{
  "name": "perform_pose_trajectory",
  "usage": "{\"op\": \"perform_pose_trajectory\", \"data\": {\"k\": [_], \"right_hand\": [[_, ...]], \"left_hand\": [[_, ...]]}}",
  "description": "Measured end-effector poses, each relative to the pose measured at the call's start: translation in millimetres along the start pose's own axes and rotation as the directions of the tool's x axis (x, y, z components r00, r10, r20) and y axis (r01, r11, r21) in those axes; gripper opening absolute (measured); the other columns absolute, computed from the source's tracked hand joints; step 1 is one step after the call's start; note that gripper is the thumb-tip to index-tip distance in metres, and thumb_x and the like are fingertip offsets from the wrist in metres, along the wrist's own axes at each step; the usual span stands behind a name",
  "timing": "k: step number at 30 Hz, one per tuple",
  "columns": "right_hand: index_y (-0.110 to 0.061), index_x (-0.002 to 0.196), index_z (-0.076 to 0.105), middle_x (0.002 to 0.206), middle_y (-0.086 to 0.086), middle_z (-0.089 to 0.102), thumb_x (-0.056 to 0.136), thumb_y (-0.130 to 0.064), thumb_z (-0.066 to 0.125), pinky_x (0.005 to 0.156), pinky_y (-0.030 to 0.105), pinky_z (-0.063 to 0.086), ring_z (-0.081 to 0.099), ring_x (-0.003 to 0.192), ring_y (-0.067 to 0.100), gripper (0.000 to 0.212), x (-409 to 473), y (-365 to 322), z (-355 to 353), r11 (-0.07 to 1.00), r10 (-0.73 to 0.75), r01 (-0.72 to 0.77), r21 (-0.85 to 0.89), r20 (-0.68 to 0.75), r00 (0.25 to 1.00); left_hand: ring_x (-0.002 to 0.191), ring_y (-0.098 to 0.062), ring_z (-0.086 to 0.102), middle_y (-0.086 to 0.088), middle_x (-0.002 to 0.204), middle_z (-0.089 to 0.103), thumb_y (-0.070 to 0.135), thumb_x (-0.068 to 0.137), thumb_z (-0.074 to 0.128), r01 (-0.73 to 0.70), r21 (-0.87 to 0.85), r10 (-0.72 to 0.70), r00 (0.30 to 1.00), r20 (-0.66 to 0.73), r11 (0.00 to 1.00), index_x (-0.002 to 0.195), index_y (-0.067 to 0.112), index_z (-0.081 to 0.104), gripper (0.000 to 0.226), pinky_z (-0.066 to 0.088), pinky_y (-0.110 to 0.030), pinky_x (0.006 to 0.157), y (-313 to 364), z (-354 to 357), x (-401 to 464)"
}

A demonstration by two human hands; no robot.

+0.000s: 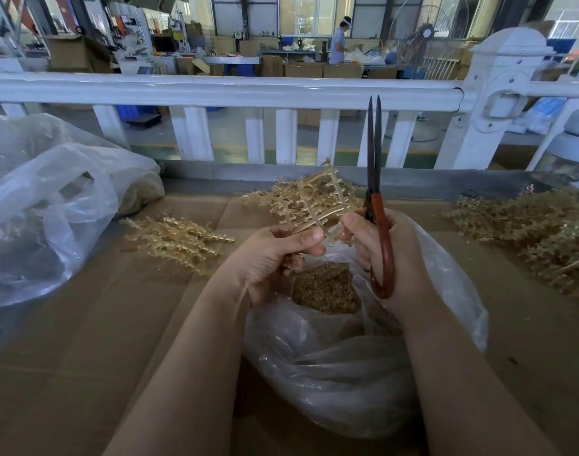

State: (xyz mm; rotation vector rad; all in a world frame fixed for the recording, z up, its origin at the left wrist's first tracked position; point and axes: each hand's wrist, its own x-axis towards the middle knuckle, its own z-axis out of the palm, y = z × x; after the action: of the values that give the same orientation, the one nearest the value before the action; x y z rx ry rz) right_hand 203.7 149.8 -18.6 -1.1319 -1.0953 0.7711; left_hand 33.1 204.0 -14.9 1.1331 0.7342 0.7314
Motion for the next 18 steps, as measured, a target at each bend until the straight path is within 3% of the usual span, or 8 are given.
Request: {"op": "perform_pose_trajectory", "data": {"k": [3, 6, 9, 12, 14, 18], "right_hand": [[-0.006, 0.085, 0.066, 0.047, -0.010, 0.055, 0.096, -0.013, 0.065, 0.048, 0.011, 0.043, 0.053, 0.043, 0.000, 0.013, 0.8, 2.8, 0.1, 0.999, -0.012, 0.013, -0.034, 0.019, 1.000], [-0.011, 0.074, 0.066, 0.046, -0.011, 0.055, 0.095, -0.014, 0.067, 0.048, 0.012, 0.041, 0.053, 0.044, -0.001, 0.021, 2.2, 5.2, 2.3, 0.997, -0.018, 0.021, -0.080, 0.038, 0.999], [-0.011, 0.077, 0.070, 0.060, -0.008, 0.068, 0.086, -0.015, 0.077, 0.059, 0.013, 0.050, 0.065, 0.058, 0.001, 0.011, 2.0, 5.8, 6.5, 0.998, -0.030, 0.032, -0.050, 0.044, 0.999], [-0.007, 0.087, 0.073, 0.080, 0.003, 0.075, 0.070, -0.023, 0.084, 0.078, 0.026, 0.058, 0.073, 0.079, 0.015, 0.026, 2.4, 6.9, 7.0, 1.000, 0.004, -0.002, -0.028, 0.066, 0.998], [-0.011, 0.088, 0.075, 0.086, 0.008, 0.076, 0.072, -0.021, 0.088, 0.086, 0.037, 0.059, 0.074, 0.087, 0.023, 0.023, 3.6, 8.9, 6.4, 0.997, 0.017, -0.013, -0.070, 0.056, 0.998], [-0.020, 0.079, 0.074, 0.085, 0.012, 0.073, 0.067, -0.034, 0.087, 0.088, 0.048, 0.059, 0.071, 0.089, 0.036, 0.022, 5.7, 12.9, 7.3, 0.990, 0.007, -0.005, -0.141, 0.016, 1.000]], "left_hand": [[0.050, -0.005, 0.044, 0.005, 0.065, 0.066, 0.032, 0.060, 0.081, -0.039, 0.045, 0.040, 0.999, -0.025, 0.998, 0.064, 0.021, 0.077, 0.012, 0.033, -0.014, 0.047, -0.6, 3.2, 0.3], [0.055, -0.008, 0.051, 0.001, 0.068, 0.068, 0.026, 0.064, 0.080, -0.056, 0.000, 0.056, 0.997, -0.060, 0.998, 0.069, 0.016, 0.076, 0.012, 0.039, -0.017, 0.052, -0.5, 5.1, 0.4], [0.060, -0.010, 0.061, -0.004, 0.073, 0.071, 0.019, 0.073, 0.078, -0.082, -0.041, 0.078, 0.992, -0.104, 0.996, 0.081, 0.008, 0.073, 0.014, 0.047, -0.020, 0.058, -0.1, 6.5, 1.6], [0.062, -0.011, 0.066, -0.003, 0.069, 0.071, 0.021, 0.075, 0.076, -0.115, -0.036, 0.110, 0.986, -0.124, 0.993, 0.083, 0.007, 0.072, 0.017, 0.052, -0.019, 0.057, -0.3, 7.1, 2.2], [0.065, -0.012, 0.069, -0.005, 0.071, 0.073, 0.026, 0.070, 0.076, -0.123, -0.044, 0.117, 0.986, -0.123, 0.991, 0.081, 0.007, 0.073, 0.022, 0.054, -0.020, 0.058, -0.8, 6.5, 3.0], [0.067, -0.013, 0.072, -0.008, 0.076, 0.075, 0.023, 0.069, 0.076, -0.120, -0.115, 0.111, 0.991, -0.081, 0.986, 0.073, 0.010, 0.075, 0.015, 0.056, -0.021, 0.057, -2.1, 4.0, 5.1]]}}
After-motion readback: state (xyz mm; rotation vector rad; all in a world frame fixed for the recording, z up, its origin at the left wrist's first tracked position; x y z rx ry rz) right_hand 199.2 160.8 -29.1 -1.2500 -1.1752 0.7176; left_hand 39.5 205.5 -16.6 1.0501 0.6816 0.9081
